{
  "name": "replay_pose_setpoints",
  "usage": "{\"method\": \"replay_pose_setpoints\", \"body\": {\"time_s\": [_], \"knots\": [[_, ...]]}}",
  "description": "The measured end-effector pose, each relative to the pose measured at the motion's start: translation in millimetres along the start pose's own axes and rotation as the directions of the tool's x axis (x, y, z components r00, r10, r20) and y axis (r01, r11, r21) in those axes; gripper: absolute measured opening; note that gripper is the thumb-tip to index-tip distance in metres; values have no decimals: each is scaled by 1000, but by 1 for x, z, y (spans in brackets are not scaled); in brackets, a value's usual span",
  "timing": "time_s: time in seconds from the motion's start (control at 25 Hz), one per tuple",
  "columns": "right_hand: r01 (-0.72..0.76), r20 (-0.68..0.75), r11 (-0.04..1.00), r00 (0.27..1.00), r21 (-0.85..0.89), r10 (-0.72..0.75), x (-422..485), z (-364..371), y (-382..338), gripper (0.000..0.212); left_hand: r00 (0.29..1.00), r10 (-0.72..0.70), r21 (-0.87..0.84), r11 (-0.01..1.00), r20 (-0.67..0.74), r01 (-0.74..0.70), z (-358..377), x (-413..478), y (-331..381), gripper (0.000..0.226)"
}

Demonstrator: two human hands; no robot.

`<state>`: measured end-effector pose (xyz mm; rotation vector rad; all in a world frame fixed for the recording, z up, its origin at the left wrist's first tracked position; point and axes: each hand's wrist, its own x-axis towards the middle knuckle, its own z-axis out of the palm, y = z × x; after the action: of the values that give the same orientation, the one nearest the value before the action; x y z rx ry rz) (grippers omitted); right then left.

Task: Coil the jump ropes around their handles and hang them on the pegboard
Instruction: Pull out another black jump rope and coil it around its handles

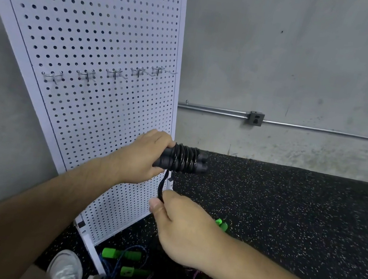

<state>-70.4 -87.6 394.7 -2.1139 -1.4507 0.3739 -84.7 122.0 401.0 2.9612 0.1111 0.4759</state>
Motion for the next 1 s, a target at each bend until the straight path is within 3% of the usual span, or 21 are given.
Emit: {"method": "replay_pose_setpoints", "body": {"time_s": [0.2, 0.4, 0.52, 0.64, 0.72, 0.8, 0.92, 1.0], "knots": [[109, -31, 981, 993, -163, -115, -13, -39, -19, 32, 998, 5, -116, 993, 60, 2, 10, 2, 2, 36], [167, -173, 903, 952, -396, -252, 2, -82, 10, 25, 990, 113, -191, 977, 82, -95, 11, 1, 23, 19], [235, -243, 901, 910, -364, -336, 15, -93, 37, 30, 985, 125, -122, 986, 120, -110, 10, -7, 37, 20], [283, -300, 906, 876, -315, -378, 27, -103, 63, 28, 980, 120, -139, 985, 159, -98, 9, -14, 47, 36], [293, -339, 920, 864, -261, -371, 31, -111, 80, 22, 977, 149, -173, 977, 150, -122, 7, -21, 55, 41], [224, -361, 963, 895, -148, -263, 37, -112, 98, 13, 976, 186, -215, 964, 113, -158, 3, -28, 65, 48], [101, -315, 970, 949, 221, -27, 36, -113, 109, 11, 978, 210, -319, 928, 10, -196, -8, -34, 75, 60], [-8, -151, 869, 984, 494, 95, 27, -103, 98, 10, 986, 164, -401, 901, -41, -167, -15, -34, 80, 62]]}}
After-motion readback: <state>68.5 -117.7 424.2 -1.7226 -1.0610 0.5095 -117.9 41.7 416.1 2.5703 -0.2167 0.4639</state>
